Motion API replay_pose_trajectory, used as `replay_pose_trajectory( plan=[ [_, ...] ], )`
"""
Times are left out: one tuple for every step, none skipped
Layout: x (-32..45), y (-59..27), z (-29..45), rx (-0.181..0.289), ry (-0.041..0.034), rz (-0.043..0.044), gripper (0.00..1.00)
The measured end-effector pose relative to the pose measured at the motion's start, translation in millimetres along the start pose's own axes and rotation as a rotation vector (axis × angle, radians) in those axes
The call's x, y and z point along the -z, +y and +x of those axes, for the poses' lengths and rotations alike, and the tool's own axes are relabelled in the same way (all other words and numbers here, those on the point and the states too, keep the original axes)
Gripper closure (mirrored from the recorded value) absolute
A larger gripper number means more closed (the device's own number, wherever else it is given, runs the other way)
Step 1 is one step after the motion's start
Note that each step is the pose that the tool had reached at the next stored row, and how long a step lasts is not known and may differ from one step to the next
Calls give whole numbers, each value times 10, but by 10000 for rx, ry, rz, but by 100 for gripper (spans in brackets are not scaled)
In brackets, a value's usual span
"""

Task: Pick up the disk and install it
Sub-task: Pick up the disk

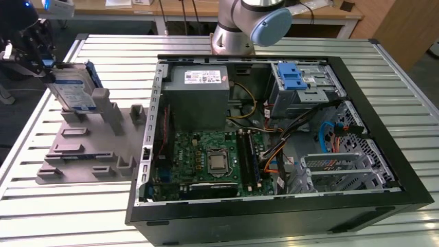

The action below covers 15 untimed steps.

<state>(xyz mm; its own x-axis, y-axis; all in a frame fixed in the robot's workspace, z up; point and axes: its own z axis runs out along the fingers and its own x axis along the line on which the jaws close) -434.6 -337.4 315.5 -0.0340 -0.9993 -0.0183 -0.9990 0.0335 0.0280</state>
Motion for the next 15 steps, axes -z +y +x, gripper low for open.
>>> replay_pose_trajectory(
  plan=[
    [7, 0, 0, 0, 0, 0, 64],
    [14, 0, 0, 0, 0, 0, 64],
    [21, 1, 0, 0, 0, 0, 64],
    [30, 1, -1, 0, 0, -1, 64],
    [38, 1, -1, 0, 1, 0, 64],
    [46, 1, -1, 0, 0, 0, 64],
    [55, 2, -1, 0, 0, -1, 64],
    [64, 2, -1, 0, 0, -1, 64],
    [73, 2, -1, 0, 1, -1, 64],
    [83, 2, -1, 0, 0, 0, 64],
    [92, 3, -2, 0, 0, -1, 64],
    [117, 3, -2, 0, -2, 0, 64],
    [126, 3, -2, 0, -2, 1, 64],
    [131, 4, -2, 0, -1, -1, 64],
    [134, 4, -3, 0, -3, 0, 64]
  ],
)
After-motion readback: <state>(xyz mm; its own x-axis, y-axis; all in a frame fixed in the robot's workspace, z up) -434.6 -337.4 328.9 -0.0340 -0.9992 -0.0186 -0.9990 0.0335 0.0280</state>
